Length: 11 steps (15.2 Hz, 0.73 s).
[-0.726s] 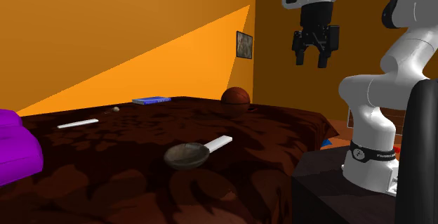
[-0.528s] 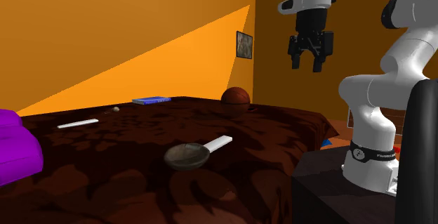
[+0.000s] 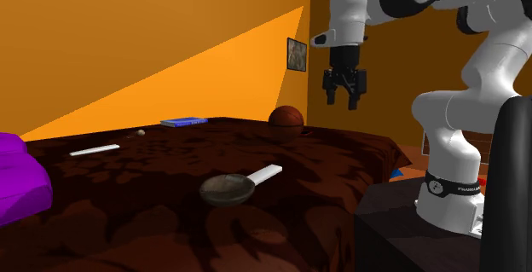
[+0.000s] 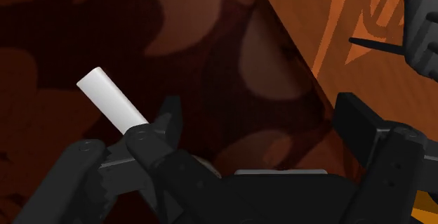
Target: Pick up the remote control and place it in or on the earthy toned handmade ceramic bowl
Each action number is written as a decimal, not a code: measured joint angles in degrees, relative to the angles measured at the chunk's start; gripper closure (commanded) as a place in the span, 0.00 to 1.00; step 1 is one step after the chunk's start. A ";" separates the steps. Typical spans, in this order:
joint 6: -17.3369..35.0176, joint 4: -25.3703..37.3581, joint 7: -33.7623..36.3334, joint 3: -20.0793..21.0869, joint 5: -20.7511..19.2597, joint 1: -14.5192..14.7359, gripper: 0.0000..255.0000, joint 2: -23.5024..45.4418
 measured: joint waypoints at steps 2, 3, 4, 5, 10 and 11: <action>3.42 -0.44 -3.36 -2.69 -1.17 -0.27 0.00 2.43; 5.02 -0.95 -5.23 -4.19 -1.87 -0.58 0.00 3.22; 6.59 -0.74 -6.71 -5.31 -2.10 -0.47 0.00 4.77; 8.46 -0.63 -8.51 -6.79 -2.53 -0.55 0.00 6.51; 17.08 1.28 -17.63 -13.51 -2.55 0.07 0.00 15.92; 19.05 1.85 -19.88 -15.10 -2.23 0.20 0.00 18.27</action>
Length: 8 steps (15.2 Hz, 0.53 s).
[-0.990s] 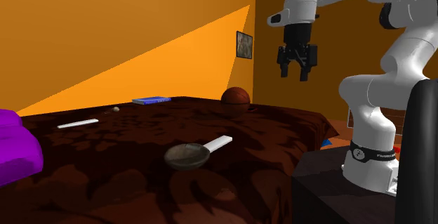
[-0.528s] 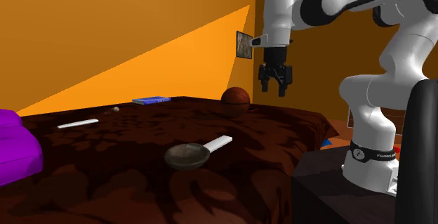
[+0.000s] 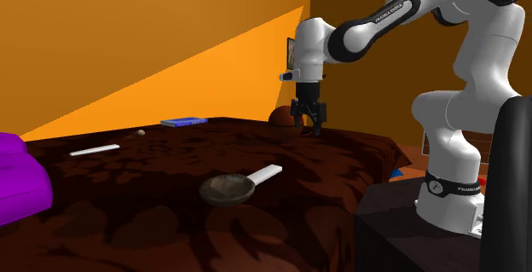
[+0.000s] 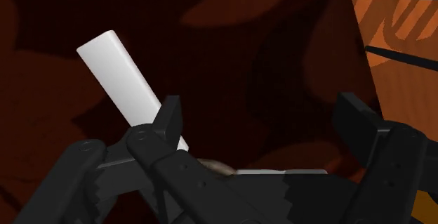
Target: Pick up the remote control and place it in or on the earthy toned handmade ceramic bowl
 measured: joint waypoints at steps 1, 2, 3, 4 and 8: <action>1.70 1.05 -2.07 -1.27 0.78 0.45 0.00 2.59; 3.10 1.45 -4.32 -2.56 1.28 0.51 0.00 4.28; 4.67 2.42 -6.54 -3.76 2.36 0.93 0.00 6.77; 5.79 3.53 -8.66 -4.68 3.64 1.40 0.00 9.07; 10.71 8.21 -19.54 -8.30 10.80 2.07 0.00 19.59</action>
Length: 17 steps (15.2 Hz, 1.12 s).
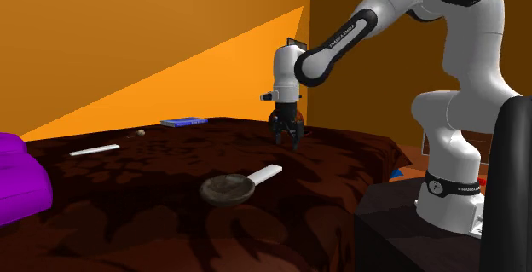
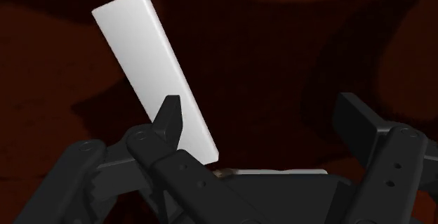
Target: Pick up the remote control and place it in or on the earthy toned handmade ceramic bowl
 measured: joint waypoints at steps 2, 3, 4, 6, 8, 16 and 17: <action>2.10 2.87 -6.21 -0.72 4.93 -0.61 0.00 5.98; 2.62 4.59 -8.98 -0.50 7.42 -1.05 0.00 8.82; 2.69 6.41 -11.56 -0.18 9.57 -1.75 0.00 11.24; 3.34 10.20 -16.68 1.14 14.13 -3.69 0.00 16.81; 3.24 14.42 -21.15 2.80 17.78 -6.15 0.00 21.90; 5.64 18.89 -26.19 6.21 22.85 -9.61 0.00 29.82; 6.54 18.42 -26.49 6.54 23.31 -9.74 0.00 30.31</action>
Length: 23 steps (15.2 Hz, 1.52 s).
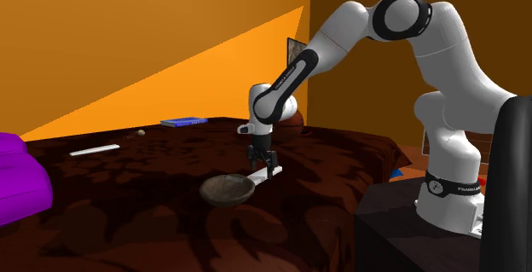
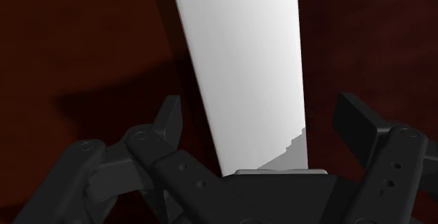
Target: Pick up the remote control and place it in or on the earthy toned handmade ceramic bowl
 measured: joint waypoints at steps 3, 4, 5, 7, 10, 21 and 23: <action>0.51 0.28 -0.42 0.35 0.50 -0.40 0.00 0.86; 0.58 0.28 -0.45 0.39 0.55 -0.42 0.00 0.93; 0.63 0.28 -0.47 0.41 0.58 -0.45 0.00 0.98; 0.66 0.29 -0.49 0.43 0.60 -0.46 0.00 1.01; 0.64 0.31 -0.50 0.43 0.60 -0.46 1.00 0.97; -0.28 0.30 0.03 -0.06 -0.09 -0.04 1.00 0.01; -1.35 0.25 0.46 -0.66 -0.88 0.32 1.00 -1.20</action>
